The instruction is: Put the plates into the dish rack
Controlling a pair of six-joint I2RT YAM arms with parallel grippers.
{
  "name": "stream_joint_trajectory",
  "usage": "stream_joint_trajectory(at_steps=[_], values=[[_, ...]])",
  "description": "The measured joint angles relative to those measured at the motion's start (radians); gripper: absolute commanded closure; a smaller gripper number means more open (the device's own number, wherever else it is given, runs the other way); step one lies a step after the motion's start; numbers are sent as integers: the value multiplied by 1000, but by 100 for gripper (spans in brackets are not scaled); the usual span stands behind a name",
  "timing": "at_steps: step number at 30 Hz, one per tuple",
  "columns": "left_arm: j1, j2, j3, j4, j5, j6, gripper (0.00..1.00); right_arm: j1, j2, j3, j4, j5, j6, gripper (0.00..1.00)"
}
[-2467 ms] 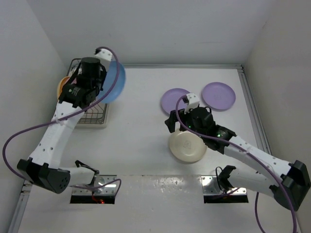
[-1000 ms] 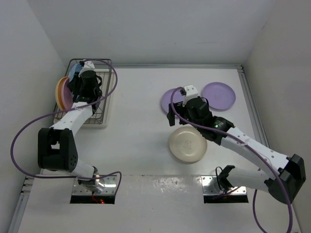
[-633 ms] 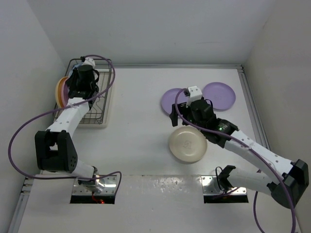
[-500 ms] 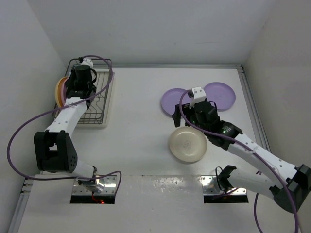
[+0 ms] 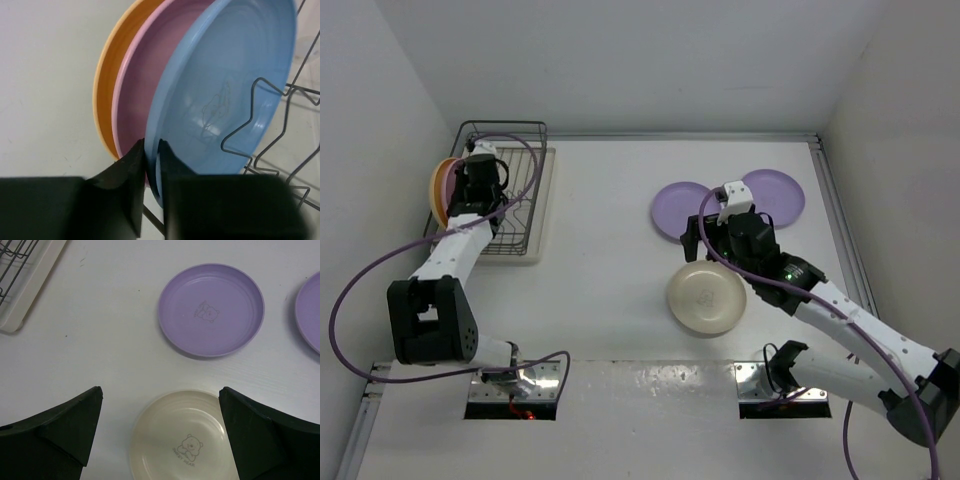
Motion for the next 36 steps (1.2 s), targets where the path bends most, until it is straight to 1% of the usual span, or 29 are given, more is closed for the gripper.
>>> stream_joint_trajectory(at_steps=[3,4,6,9,12,13,15,16,18,20,22,25,27,29,30,32,33,36], values=[[29,-4,-1,-45,31,-27,50,-2,2,0,-10,13,18,0],[38,-4,-1,-73,50,-39,39,-6,5,0,-19,25,30,0],[47,-3,7,-151,99,-65,30,-26,29,9,-59,50,57,0],[48,-3,74,-251,147,-77,23,-103,99,45,-151,56,111,0],[49,-3,196,-356,209,-91,20,-207,160,72,-219,14,164,0],[49,-3,240,-383,225,-92,19,-243,176,73,-241,-3,180,7],[50,-3,335,-440,265,-95,19,-298,203,70,-281,-33,202,17],[50,-3,390,-474,295,-96,18,-320,213,61,-290,-40,208,25],[50,-5,475,-525,349,-99,18,-341,227,27,-305,-46,216,30],[48,-9,544,-589,434,-96,18,-345,242,-26,-322,-55,220,30],[39,-10,603,-668,559,-83,18,-346,266,-72,-340,-60,222,30],[-6,-18,629,-766,769,-51,18,-346,298,-129,-355,-62,227,30],[-71,-21,606,-818,906,-26,18,-347,315,-158,-357,-62,230,40],[-166,-21,554,-850,987,-11,18,-351,330,-179,-351,-66,233,56],[-216,-22,521,-859,1004,-7,18,-354,337,-192,-343,-77,231,72],[-320,-22,452,-876,1019,-5,18,-354,346,-220,-320,-100,230,87],[-370,-22,419,-883,1023,-2,18,-354,347,-231,-312,-108,232,100],[-460,-36,366,-902,1033,14,16,-333,314,-233,-285,-122,227,100]])
